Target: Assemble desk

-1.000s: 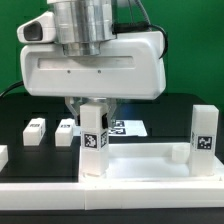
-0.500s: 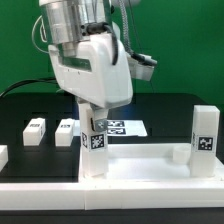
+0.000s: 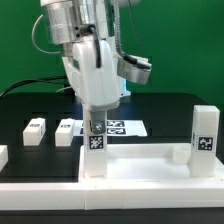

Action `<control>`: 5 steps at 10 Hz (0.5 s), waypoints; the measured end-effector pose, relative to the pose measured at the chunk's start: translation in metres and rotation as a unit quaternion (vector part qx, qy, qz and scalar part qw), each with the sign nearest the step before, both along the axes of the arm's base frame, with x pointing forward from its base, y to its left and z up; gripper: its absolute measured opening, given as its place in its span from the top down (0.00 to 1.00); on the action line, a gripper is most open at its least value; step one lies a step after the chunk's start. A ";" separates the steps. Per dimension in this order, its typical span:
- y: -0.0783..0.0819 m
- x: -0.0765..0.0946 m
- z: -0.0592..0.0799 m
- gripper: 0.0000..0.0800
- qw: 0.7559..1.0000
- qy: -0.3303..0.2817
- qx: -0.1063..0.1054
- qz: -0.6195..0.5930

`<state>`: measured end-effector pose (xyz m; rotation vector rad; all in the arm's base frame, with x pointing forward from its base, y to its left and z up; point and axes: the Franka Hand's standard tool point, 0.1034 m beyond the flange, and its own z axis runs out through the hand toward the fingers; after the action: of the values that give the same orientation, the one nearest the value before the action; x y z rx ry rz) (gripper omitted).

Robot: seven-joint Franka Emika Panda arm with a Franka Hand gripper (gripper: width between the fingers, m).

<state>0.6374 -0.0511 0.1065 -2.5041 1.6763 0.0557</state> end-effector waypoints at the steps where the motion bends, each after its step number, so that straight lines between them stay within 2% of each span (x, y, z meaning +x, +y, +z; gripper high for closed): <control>1: 0.001 0.002 0.001 0.38 0.995 -0.016 -0.005 0.098; 2: 0.004 0.002 0.001 0.23 0.981 -0.028 -0.008 0.192; 5: 0.004 0.000 -0.001 0.19 0.956 -0.039 -0.012 0.290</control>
Offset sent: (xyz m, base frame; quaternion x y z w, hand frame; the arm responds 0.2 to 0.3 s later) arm 0.0000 0.0000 0.0000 0.0000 0.0000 -0.1938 0.9810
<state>0.6375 -0.0471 0.1053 -2.8776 0.8685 -0.0081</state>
